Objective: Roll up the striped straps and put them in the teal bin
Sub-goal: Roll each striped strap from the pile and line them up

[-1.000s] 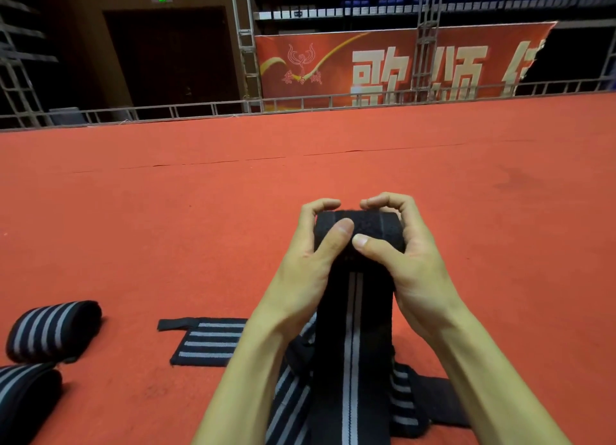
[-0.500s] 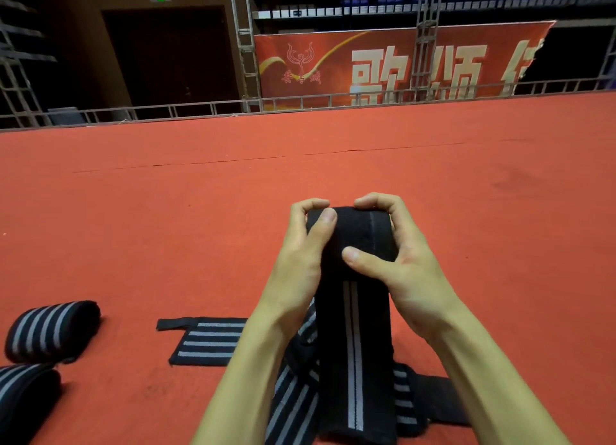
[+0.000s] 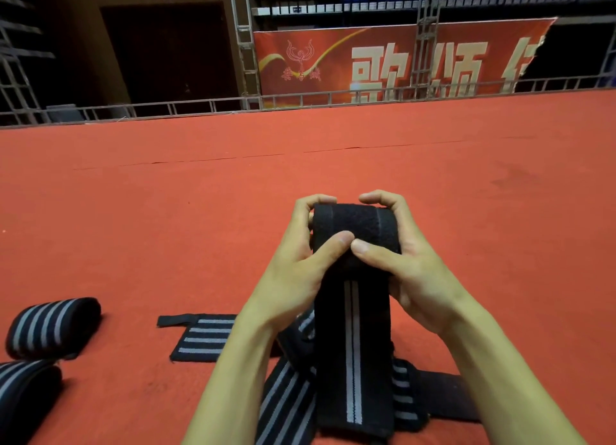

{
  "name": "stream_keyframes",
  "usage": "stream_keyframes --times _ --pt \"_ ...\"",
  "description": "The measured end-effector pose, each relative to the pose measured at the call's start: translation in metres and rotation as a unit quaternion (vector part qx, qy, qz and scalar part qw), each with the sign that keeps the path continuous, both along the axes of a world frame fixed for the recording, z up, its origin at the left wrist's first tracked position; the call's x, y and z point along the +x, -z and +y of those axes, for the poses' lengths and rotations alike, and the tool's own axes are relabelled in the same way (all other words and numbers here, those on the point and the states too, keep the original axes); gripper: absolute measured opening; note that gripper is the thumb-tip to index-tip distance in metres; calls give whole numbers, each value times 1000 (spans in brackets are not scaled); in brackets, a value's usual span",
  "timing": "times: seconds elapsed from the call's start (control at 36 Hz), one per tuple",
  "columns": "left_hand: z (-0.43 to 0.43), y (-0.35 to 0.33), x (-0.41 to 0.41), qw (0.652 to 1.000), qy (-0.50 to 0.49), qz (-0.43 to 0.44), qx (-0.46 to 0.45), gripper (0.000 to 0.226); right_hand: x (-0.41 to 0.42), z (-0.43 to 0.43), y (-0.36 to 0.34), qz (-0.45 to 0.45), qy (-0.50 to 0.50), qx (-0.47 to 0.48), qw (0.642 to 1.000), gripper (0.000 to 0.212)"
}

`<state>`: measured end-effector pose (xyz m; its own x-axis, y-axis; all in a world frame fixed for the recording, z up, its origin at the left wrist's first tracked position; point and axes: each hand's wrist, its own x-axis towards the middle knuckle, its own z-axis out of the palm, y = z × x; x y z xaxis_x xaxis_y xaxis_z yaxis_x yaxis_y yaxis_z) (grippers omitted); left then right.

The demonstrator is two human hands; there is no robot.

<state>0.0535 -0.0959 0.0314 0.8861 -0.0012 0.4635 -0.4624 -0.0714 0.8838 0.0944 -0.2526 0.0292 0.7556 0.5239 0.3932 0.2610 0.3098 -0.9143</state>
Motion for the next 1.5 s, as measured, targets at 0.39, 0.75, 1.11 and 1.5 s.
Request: stream_keyframes --times 0.39,0.75,1.11,1.5 --pt "10 -1 -6 996 52 40 54 55 6 -1 3 -139 114 -38 983 37" --pt "10 1 1 993 -26 -86 76 52 1 0 1 72 25 -34 997 48" --pt "6 1 -3 993 15 -55 106 55 6 4 3 30 76 23 996 36" --pt "3 2 2 998 26 34 -51 50 5 0 2 44 31 31 998 47"
